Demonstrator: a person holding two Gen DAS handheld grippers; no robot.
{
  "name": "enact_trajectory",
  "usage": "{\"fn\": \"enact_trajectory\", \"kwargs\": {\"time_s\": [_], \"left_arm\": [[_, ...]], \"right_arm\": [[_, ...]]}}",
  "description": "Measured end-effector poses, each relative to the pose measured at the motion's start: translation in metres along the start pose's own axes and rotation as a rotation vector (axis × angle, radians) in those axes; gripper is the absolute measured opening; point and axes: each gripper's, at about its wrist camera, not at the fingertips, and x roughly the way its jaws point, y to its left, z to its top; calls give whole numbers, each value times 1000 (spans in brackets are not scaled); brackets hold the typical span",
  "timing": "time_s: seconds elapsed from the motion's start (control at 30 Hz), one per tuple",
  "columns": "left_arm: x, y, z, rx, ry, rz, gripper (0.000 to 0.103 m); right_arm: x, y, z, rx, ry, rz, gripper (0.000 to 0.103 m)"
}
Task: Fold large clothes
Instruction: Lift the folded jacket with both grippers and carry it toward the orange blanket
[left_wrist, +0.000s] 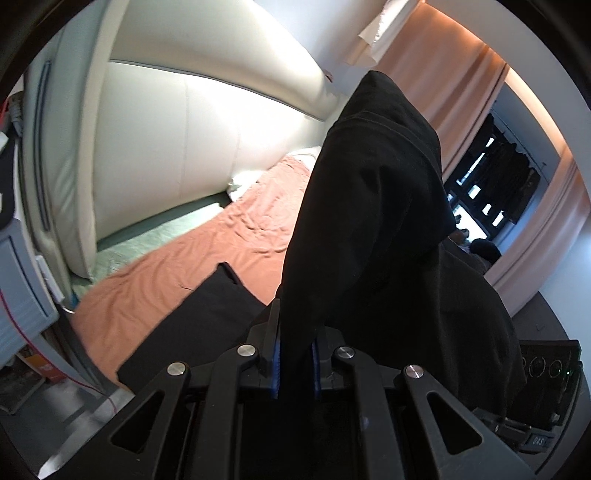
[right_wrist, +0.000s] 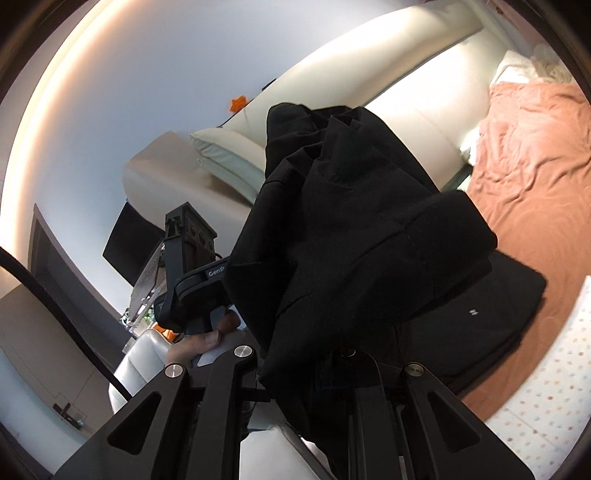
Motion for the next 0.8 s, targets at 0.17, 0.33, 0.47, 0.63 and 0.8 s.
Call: {"fn": "enact_trajectory", "kwargs": {"time_s": [0.17, 0.33, 0.47, 0.63, 0.8], "left_arm": [[-7, 30, 17, -3, 1, 71, 13], [2, 46, 29, 5, 12, 125, 12], [37, 55, 36, 20, 50, 156, 12], [91, 67, 36, 21, 111, 185, 12], [135, 78, 40, 14, 145, 204, 12]], "right_arm": [[21, -28, 5, 49, 35, 70, 10], [25, -71, 9, 114, 41, 107, 10], [18, -129, 11, 196, 22, 137, 10], [3, -181, 18, 169, 28, 86, 10], [-27, -241, 32, 200, -22, 12, 10]]}}
